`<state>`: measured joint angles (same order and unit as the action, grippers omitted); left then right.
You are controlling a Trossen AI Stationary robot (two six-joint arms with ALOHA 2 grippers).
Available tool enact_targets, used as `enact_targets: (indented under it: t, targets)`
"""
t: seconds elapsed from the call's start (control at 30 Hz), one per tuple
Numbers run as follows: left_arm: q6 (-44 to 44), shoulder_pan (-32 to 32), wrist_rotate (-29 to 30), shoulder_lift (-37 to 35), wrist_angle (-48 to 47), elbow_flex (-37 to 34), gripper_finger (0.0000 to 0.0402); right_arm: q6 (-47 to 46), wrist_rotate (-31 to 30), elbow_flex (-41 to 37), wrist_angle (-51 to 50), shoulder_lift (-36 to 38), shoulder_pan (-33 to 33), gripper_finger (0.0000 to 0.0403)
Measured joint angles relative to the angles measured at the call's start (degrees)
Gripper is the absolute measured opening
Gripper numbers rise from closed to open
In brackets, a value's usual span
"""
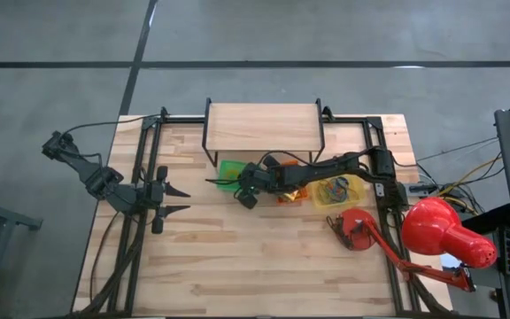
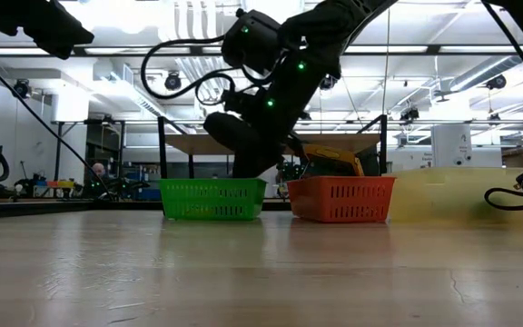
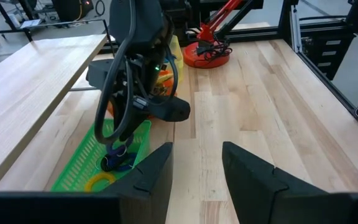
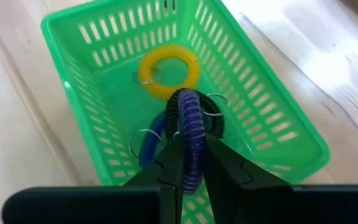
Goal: Pick & Place Office Desk Supplies
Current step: Put the purple spring rubber band into the green bin, then put the green bin on the shelf
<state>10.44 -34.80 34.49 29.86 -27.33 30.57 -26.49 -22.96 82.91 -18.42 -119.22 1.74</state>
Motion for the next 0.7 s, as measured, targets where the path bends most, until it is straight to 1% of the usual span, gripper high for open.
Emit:
enact_targets:
  t: [0.17, 0.3, 0.43, 0.57, 0.7]
  targets:
    - [0.0, 0.0, 0.0, 0.0, 0.0, 0.0, 0.0141, -0.5, -0.1, 0.0, 1.1, 0.0, 0.0, 0.0043]
    - [0.0, 0.0, 0.0, 0.0, 0.0, 0.0, 0.0141, -4.0, -0.1, 0.0, 1.3, 0.0, 0.0, 0.0049]
    - [0.0, 0.0, 0.0, 0.0, 0.0, 0.0, 0.0141, -6.4, -1.1, 0.0, 1.3, 0.0, 0.0, 0.0078]
    - [0.0, 0.0, 0.0, 0.0, 0.0, 0.0, 0.0141, -6.4, -1.2, 0.0, 1.2, 0.0, 0.0, 0.0112]
    - [0.0, 0.0, 0.0, 0.0, 0.0, 0.0, 0.0141, -6.3, -1.2, 0.0, 1.2, 0.0, 0.0, 0.0132]
